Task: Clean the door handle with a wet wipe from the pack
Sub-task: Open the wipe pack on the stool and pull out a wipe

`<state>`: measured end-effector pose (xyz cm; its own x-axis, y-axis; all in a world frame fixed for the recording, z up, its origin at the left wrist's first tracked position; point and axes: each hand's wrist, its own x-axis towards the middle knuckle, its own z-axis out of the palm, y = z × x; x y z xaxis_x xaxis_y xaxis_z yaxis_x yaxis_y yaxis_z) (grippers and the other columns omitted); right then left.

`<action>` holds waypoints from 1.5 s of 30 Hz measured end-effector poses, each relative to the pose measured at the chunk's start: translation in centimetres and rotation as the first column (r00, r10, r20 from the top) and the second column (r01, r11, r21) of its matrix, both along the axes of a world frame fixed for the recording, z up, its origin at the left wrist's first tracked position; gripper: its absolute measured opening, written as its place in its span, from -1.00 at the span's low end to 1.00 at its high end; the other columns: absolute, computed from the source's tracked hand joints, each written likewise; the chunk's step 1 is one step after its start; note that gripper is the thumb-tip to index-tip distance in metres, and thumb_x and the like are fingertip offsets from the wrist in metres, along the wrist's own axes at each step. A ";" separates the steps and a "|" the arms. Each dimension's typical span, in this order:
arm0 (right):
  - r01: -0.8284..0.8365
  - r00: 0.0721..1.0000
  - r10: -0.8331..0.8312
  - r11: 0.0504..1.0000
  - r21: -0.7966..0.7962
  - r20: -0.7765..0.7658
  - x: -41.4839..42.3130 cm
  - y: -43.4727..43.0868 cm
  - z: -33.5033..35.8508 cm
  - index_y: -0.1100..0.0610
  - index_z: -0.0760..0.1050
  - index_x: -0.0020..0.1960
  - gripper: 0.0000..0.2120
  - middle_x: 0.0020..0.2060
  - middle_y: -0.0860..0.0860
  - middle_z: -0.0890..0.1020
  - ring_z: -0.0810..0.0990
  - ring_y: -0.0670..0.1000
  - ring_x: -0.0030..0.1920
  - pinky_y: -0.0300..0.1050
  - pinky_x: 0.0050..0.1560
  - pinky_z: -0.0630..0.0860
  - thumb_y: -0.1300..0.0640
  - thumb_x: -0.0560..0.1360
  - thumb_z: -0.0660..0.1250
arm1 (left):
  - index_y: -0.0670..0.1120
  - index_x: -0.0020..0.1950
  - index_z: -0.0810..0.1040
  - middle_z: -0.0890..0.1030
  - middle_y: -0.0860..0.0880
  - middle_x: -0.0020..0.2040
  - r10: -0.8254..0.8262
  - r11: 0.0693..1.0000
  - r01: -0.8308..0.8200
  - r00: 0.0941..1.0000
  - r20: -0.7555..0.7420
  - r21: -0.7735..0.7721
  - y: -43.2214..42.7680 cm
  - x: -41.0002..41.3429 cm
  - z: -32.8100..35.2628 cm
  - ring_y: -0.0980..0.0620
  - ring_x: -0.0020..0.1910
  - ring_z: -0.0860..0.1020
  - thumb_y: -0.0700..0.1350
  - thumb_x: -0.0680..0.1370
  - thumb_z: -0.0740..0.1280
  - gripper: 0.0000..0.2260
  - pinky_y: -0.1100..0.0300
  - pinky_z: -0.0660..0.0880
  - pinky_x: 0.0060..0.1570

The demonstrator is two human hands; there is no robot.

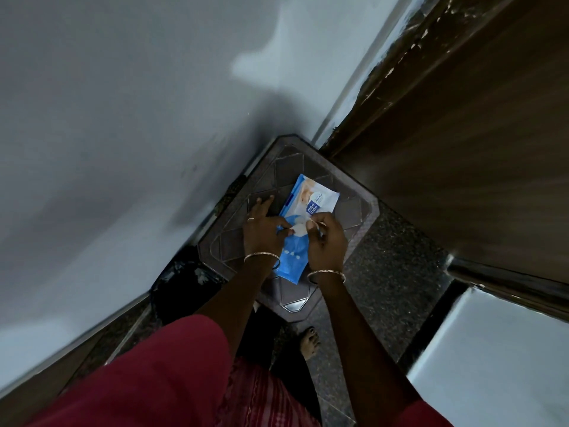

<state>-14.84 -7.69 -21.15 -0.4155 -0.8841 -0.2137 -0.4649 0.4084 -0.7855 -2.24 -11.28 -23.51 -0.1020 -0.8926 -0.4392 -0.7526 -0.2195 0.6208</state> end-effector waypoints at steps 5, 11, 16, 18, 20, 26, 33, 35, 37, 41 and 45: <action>0.154 0.949 -0.158 0.987 0.036 0.274 -0.4 0.5 0.1 0.13 0.47 -0.08 -0.86 -0.09 0.12 0.58 0.55 0.05 -0.02 0.04 0.04 0.55 0.34 0.56 0.33 | -0.07 -0.03 0.74 0.34 -0.10 0.53 -0.028 1.000 0.028 0.997 0.075 -0.008 0.0 -0.6 -0.4 -0.17 0.54 0.22 -0.13 0.41 0.53 -0.85 -0.04 0.21 0.49; 0.250 0.801 -0.294 0.956 0.154 0.522 -0.9 1.2 0.7 -0.04 0.41 0.01 -0.85 0.13 0.12 0.57 0.56 0.11 0.14 0.21 0.11 0.56 0.21 0.65 0.22 | -0.02 -0.01 0.72 0.24 -0.06 0.57 -0.075 0.997 0.077 0.981 0.178 -0.003 0.3 -1.3 -0.4 -0.15 0.57 0.12 -0.01 0.45 0.48 -0.84 -0.13 0.14 0.50; 0.093 0.912 -0.126 0.990 0.103 0.391 -1.2 1.0 0.7 -0.05 0.37 0.09 -0.85 0.09 -0.07 0.55 0.63 -0.18 0.02 -0.16 -0.05 0.62 0.19 0.69 0.13 | -0.02 -0.03 0.70 0.19 -0.07 0.59 -0.073 0.997 0.073 0.977 0.198 0.005 0.3 -1.7 -0.4 -0.15 0.58 0.07 0.00 0.48 0.45 -0.85 -0.17 0.09 0.51; 0.058 0.937 -0.098 0.990 0.128 0.335 -1.2 1.2 0.8 -0.12 0.37 0.07 -0.81 0.11 -0.04 0.55 0.61 -0.14 0.03 -0.15 -0.05 0.61 0.17 0.69 0.11 | -0.03 -0.05 0.71 0.22 -0.09 0.58 -0.066 0.998 0.069 0.972 0.224 -0.004 0.2 -2.1 -0.4 -0.17 0.58 0.10 0.00 0.46 0.46 -0.86 -0.21 0.14 0.49; 0.055 0.932 -0.118 0.981 0.189 0.342 -1.2 1.5 0.6 -0.19 0.36 0.03 -0.72 0.21 -0.05 0.49 0.58 -0.22 0.02 -0.20 -0.01 0.58 0.19 0.70 0.05 | -0.05 -0.07 0.70 0.24 -0.09 0.57 -0.051 0.999 0.054 0.966 0.253 -0.007 0.1 -2.4 -0.4 -0.18 0.57 0.13 -0.01 0.44 0.46 -0.86 -0.24 0.20 0.46; 0.283 0.708 -0.357 0.934 0.218 0.609 -2.2 2.6 1.1 -0.09 0.42 0.00 -0.71 0.08 -0.14 0.62 0.56 -0.06 0.12 0.05 0.10 0.56 0.31 0.65 0.15 | -0.02 -0.06 0.67 0.18 -0.04 0.59 -0.055 0.998 0.043 0.939 0.339 0.042 0.1 -3.4 -0.3 -0.14 0.59 0.06 0.04 0.45 0.41 -0.83 -0.30 0.09 0.48; 0.507 0.427 -0.467 0.832 0.223 0.774 -2.9 2.9 2.4 0.15 0.38 0.03 -0.90 0.16 0.20 0.51 0.55 0.26 0.22 0.11 0.13 0.60 0.29 0.66 0.14 | -0.02 0.05 0.68 0.14 -0.06 0.60 -0.052 0.997 0.032 0.934 0.353 0.064 0.1 -3.8 -0.1 -0.14 0.60 0.03 0.04 0.50 0.37 -0.78 -0.34 0.08 0.48; 0.545 0.415 -0.490 0.809 0.221 0.767 -2.7 2.7 2.4 0.11 0.41 -0.01 -0.88 0.17 0.20 0.52 0.56 0.27 0.22 0.11 0.09 0.62 0.27 0.65 0.16 | -0.04 0.06 0.67 0.14 -0.06 0.60 -0.051 0.998 0.031 0.934 0.353 0.062 0.2 -3.9 0.0 -0.14 0.60 0.02 0.04 0.51 0.36 -0.77 -0.34 0.07 0.48; 0.555 0.450 -0.519 0.800 0.227 0.727 -2.7 2.3 2.3 0.09 0.42 -0.01 -0.90 0.13 0.17 0.56 0.61 0.21 0.16 -0.03 -0.04 0.69 0.24 0.65 0.20 | -0.06 0.07 0.67 0.14 -0.07 0.61 -0.050 0.998 0.030 0.939 0.341 0.063 0.2 -4.0 0.0 -0.14 0.60 0.01 0.03 0.53 0.36 -0.78 -0.35 0.05 0.48; 0.558 0.448 -0.599 0.768 0.315 0.664 -2.9 1.4 1.3 0.19 0.40 0.09 -0.97 0.17 0.28 0.57 0.63 0.18 0.08 -0.18 -0.23 0.68 0.24 0.65 0.21 | -0.08 0.09 0.63 0.20 -0.14 0.57 -0.034 0.999 0.025 0.977 0.210 0.046 0.3 -2.8 0.1 -0.18 0.58 0.11 -0.07 0.46 0.46 -0.77 -0.30 0.12 0.47; 0.559 0.381 -0.633 0.738 0.377 0.674 -3.2 1.0 1.0 0.13 0.42 -0.04 -0.88 0.14 0.28 0.57 0.61 0.22 0.10 -0.14 -0.24 0.67 0.29 0.65 0.20 | -0.20 0.14 0.54 0.41 -0.25 0.40 0.085 0.992 -0.093 0.992 -0.097 -0.082 1.1 -1.7 0.6 -0.25 0.33 0.47 -0.21 0.30 0.53 -0.57 -0.10 0.45 0.27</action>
